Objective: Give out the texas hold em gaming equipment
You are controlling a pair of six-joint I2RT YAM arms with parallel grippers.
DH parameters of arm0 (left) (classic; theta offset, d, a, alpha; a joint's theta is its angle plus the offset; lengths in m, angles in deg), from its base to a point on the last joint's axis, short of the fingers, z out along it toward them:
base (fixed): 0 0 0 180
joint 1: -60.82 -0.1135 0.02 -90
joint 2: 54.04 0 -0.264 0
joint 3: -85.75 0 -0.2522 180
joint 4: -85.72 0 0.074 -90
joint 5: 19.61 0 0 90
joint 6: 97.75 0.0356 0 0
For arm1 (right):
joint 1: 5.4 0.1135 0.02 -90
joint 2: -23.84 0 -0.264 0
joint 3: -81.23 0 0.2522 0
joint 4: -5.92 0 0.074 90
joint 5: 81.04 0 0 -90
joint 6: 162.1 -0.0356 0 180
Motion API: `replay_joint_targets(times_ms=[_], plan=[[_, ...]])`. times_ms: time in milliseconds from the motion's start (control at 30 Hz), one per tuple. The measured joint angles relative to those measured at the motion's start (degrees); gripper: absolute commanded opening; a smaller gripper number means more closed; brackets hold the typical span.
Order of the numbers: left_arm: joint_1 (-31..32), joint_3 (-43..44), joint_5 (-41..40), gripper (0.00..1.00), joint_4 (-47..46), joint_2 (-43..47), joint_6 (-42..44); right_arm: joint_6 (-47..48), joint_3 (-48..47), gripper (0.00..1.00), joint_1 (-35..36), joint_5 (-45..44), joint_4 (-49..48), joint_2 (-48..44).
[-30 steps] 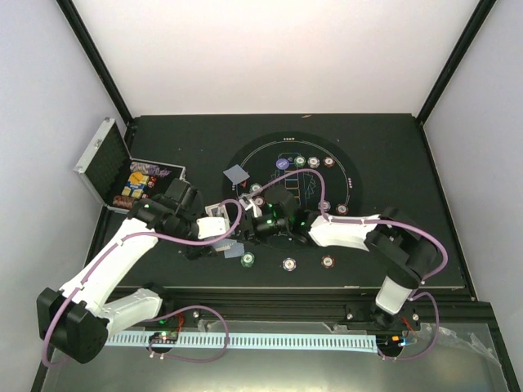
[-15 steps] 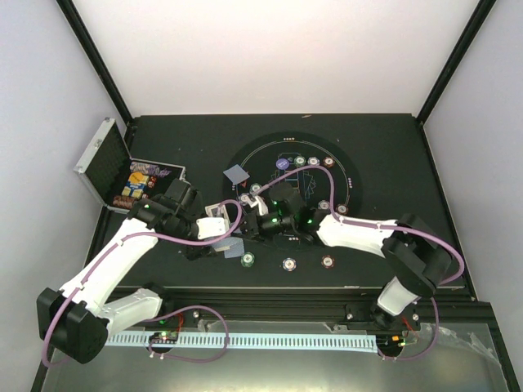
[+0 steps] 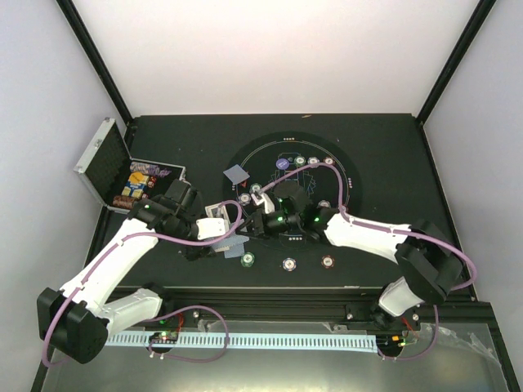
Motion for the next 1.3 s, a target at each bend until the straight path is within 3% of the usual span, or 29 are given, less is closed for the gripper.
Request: replay_joint_targets(times_ms=[533, 800, 1000, 1300], plan=[[0.0, 0.0, -0.3, 0.02, -0.1, 0.0, 0.0, 3.8, 0.0, 0.01, -7.1, 2.0, 5.8, -2.5], [0.0, -0.1, -0.2, 0.02, -0.9, 0.0, 0.0, 5.0, -1.5, 0.01, -17.0, 5.4, 6.9, -3.2], [0.0, -0.1, -0.3, 0.02, -0.9, 0.0, 0.0, 10.0, -15.2, 0.01, -26.6, 7.3, 10.8, 8.0], [0.0, -0.1, -0.2, 0.02, -0.8, 0.0, 0.0, 17.7, -54.2, 0.01, -36.2, 2.5, 24.5, 40.7]])
